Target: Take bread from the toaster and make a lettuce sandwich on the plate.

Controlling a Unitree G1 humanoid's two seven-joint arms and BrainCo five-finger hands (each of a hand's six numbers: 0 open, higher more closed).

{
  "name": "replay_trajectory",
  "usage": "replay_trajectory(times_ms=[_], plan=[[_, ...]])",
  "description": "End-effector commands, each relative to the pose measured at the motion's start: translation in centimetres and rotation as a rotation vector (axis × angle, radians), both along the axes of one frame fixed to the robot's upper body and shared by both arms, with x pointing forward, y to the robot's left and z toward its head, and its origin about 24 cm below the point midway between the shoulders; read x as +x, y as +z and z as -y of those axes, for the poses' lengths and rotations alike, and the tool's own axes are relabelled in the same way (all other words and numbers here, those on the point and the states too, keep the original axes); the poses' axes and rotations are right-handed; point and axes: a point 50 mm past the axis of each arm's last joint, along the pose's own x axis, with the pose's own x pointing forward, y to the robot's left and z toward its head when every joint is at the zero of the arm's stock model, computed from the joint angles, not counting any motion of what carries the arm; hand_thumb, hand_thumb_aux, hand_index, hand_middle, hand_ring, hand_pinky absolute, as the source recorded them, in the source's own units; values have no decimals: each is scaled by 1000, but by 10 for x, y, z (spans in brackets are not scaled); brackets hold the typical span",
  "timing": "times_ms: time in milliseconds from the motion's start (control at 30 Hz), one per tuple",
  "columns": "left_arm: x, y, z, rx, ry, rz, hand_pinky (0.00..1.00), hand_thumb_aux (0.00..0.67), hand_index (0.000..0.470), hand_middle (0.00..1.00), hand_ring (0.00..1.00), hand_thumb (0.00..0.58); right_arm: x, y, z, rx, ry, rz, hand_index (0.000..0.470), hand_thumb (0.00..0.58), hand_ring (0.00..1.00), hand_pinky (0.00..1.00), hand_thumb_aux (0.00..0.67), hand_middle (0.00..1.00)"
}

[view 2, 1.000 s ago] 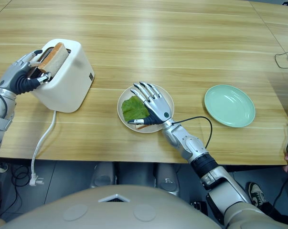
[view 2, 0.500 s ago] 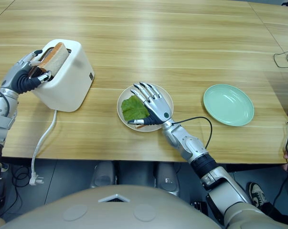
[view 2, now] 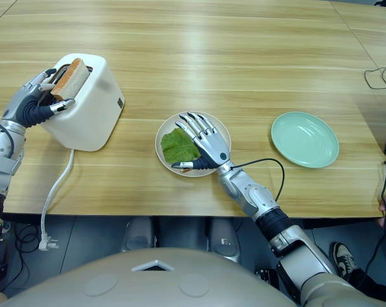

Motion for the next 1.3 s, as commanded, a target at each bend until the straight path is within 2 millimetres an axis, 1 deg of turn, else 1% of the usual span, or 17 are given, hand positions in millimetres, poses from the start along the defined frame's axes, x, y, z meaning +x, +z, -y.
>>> replay_trajectory(times_ms=[33, 167, 500, 533, 600, 633, 667, 700, 867, 967, 1133, 1300], plan=[[-3, -3, -6, 37, 31, -24, 0, 0, 0, 0, 0, 0, -2, 0, 0, -7, 8, -2, 0, 0, 0, 0, 0, 0], [-3, -2, -7, 63, 45, -21, 0, 0, 0, 0, 0, 0, -2, 0, -1, -5, 11, -2, 0, 0, 0, 0, 0, 0], [1, -10, -2, 108, 52, -50, 0, 0, 0, 0, 0, 0, -3, 0, -1, 2, 14, -6, 0, 0, 0, 0, 0, 0], [1, -11, -2, 108, 49, -54, 0, 131, 90, 0, 0, 205, -3, 0, -1, 2, 14, -6, 0, 0, 0, 0, 0, 0], [2, -13, -1, 107, 46, -58, 0, 131, 90, 0, 0, 205, -3, 0, -1, 3, 13, -7, 0, 0, 0, 0, 0, 0], [2, -13, -1, 106, 45, -60, 0, 384, 263, 0, 0, 474, -3, 0, -1, 4, 13, -7, 0, 0, 0, 0, 0, 0], [2, -13, 0, 104, 43, -61, 0, 460, 316, 0, 0, 523, -3, 0, -1, 5, 13, -7, 0, 0, 0, 0, 0, 0], [1, -13, 0, 94, 36, -59, 0, 670, 460, 0, 0, 580, -3, 0, -1, 5, 13, -7, 0, 0, 0, 0, 0, 0], [0, -8, 6, 31, -10, -32, 0, 670, 460, 0, 0, 580, -3, 0, 0, 6, 10, -9, 0, 0, 0, 0, 0, 0], [-1, 0, 10, -27, -44, 7, 0, 670, 460, 0, 0, 580, -3, 0, 0, 6, 10, -9, 0, 0, 0, 0, 0, 0], [-1, 12, 12, -127, -71, 74, 0, 670, 460, 0, 0, 580, -3, 0, 1, 5, 9, -9, 0, 0, 0, 0, 0, 0], [0, 21, 13, -189, -77, 128, 0, 670, 460, 0, 0, 580, -3, 0, 1, 6, 9, -9, 0, 0, 0, 0, 0, 0]])
